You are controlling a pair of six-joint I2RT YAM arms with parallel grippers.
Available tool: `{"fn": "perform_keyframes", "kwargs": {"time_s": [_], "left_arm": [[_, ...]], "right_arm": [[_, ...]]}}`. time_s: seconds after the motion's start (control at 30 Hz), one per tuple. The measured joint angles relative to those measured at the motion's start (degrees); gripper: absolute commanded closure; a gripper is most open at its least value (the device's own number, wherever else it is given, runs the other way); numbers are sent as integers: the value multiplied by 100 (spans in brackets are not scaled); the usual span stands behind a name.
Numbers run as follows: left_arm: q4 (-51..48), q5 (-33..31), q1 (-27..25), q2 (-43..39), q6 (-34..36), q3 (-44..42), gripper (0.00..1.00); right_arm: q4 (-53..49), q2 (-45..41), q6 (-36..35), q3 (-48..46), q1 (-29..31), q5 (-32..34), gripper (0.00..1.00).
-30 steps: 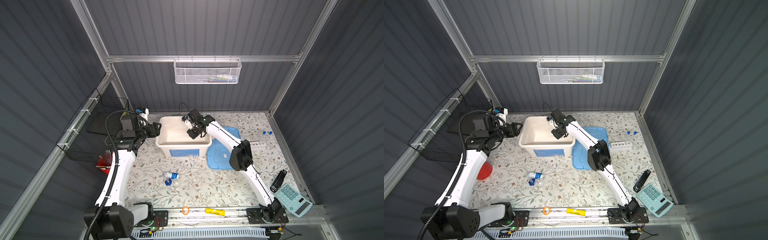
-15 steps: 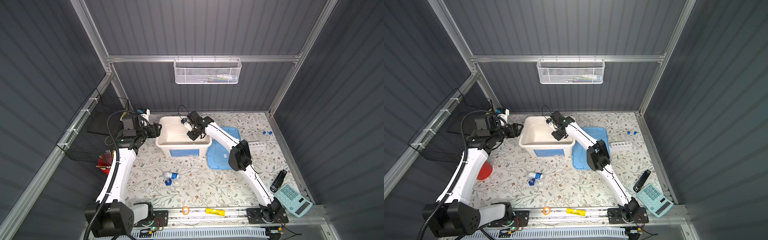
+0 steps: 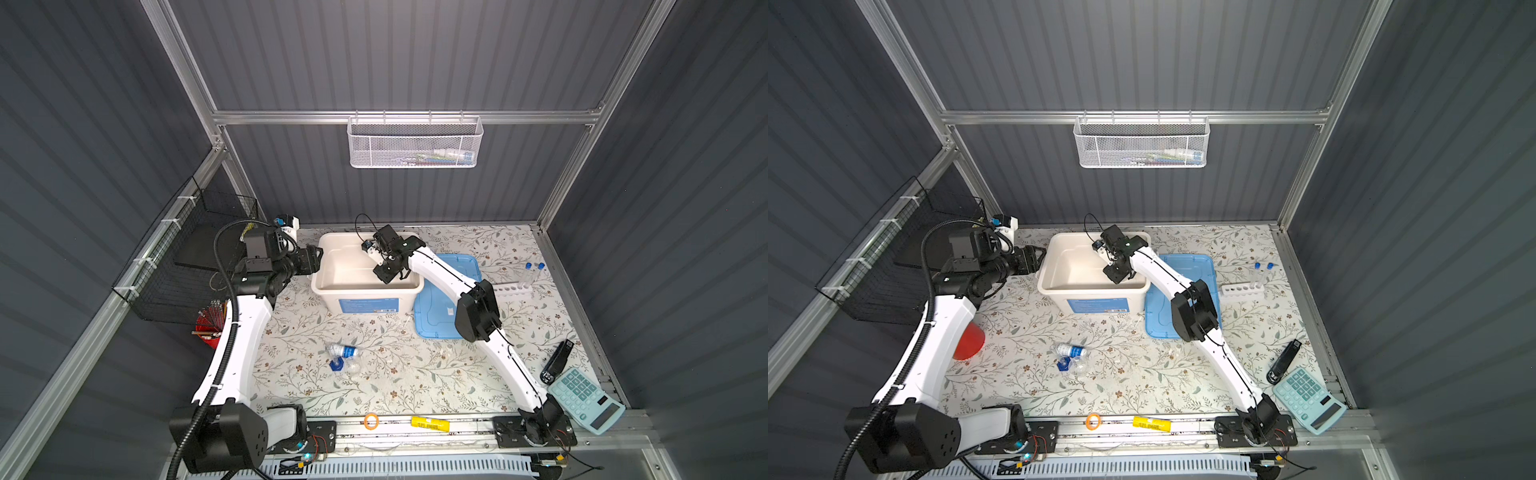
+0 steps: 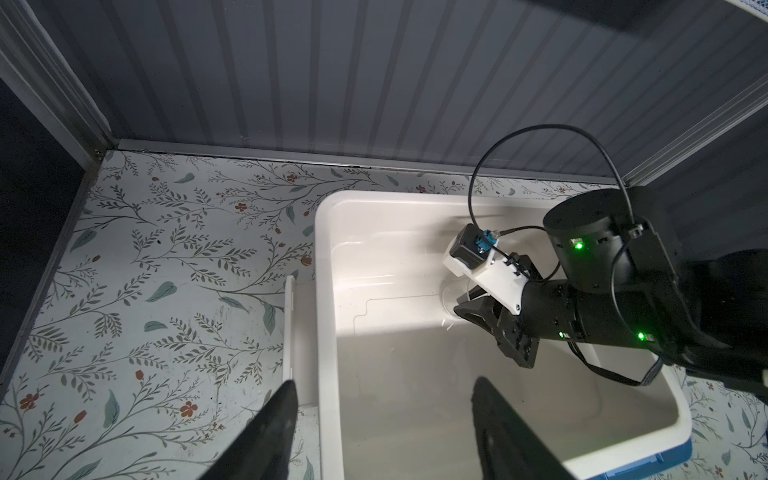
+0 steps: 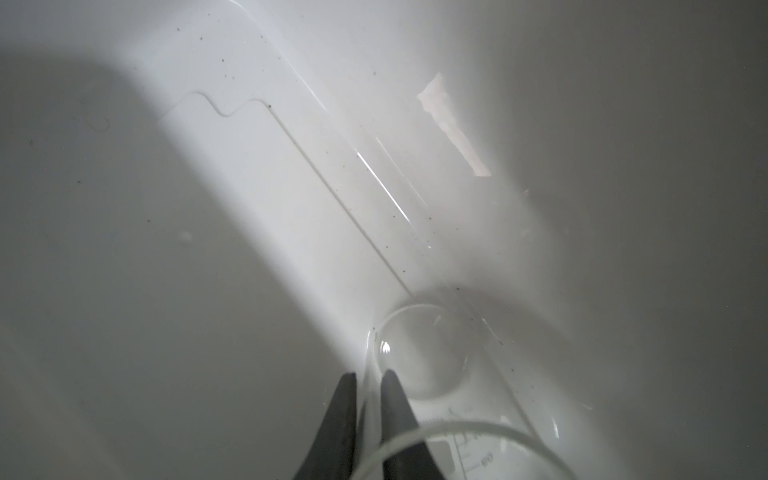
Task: Organize the chemistry lab equipment
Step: 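Lower the beaker into the white bin with the right gripper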
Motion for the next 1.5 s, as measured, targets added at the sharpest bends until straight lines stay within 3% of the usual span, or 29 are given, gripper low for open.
{"fn": "perform_keyframes", "kwargs": {"time_s": [0.7,1.07,1.5], "left_arm": [[0,-2,0,37,0,4,33],[0,-20,0,37,0,4,33],[-2,-20,0,35,4,4,32]], "right_arm": [[164,26,2,-74,-22,-96,80],[168,-28,-2,-96,-28,15,71],[160,-632,-22,-129,-46,90,65]]}}
